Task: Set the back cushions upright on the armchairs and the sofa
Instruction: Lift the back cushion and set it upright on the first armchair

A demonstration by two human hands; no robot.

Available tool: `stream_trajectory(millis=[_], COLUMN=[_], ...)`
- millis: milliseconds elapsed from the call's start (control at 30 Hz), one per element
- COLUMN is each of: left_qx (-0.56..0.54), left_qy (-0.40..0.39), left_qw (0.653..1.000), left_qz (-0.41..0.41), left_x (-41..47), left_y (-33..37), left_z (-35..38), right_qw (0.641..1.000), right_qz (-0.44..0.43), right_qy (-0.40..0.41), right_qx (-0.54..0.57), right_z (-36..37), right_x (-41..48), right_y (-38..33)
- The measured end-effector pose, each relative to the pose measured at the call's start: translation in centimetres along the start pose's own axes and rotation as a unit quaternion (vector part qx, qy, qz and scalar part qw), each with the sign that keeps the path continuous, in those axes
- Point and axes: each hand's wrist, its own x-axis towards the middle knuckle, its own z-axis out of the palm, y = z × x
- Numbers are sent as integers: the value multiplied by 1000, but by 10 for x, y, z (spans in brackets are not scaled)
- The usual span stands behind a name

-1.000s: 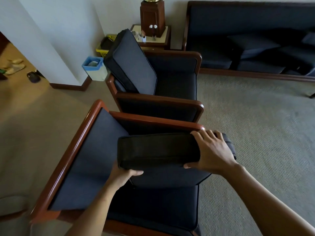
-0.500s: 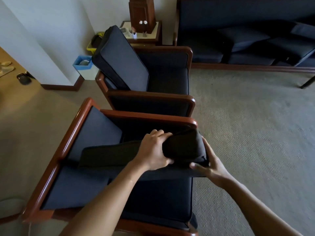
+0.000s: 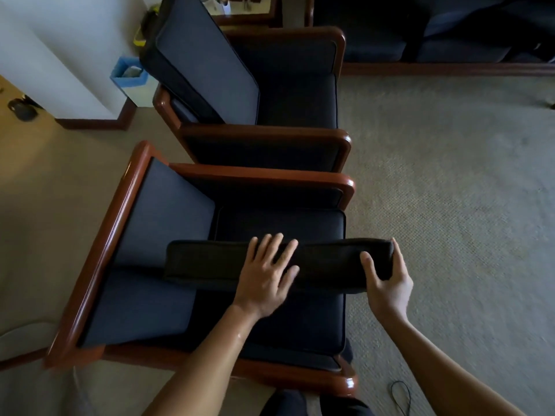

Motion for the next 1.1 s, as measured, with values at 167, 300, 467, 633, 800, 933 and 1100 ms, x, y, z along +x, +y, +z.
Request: stream_trajectory(millis=[167, 300, 467, 633, 800, 933, 1100], left_qx=[74, -20, -399, -588, -583, -574, -545], left_qy=[-8, -10, 105, 187, 271, 320, 385], left_qw=[961, 916, 790, 626, 582, 552, 534], left_qz=[-267, -401, -453, -476, -498, -513, -519], left_x=[-30, -27, -26, -43, -47, -62, -68], left_y=[-91, -132, -153, -149, -104, -60, 6], left_z=[-28, -55, -67, -49, -51, -51, -55], right_qw=[999, 996, 981, 969, 962, 968, 968], right_qz=[0, 23, 81, 102, 132, 112, 104], right_qy=[50, 67, 10, 18, 38, -24, -90], right_qx=[13, 56, 175, 223, 236, 224, 209], right_z=[11, 15, 7, 7, -1, -19, -43], right_x=[2, 5, 19, 30, 46, 72, 110], right_y=[-4, -11, 0, 5, 8, 11, 1])
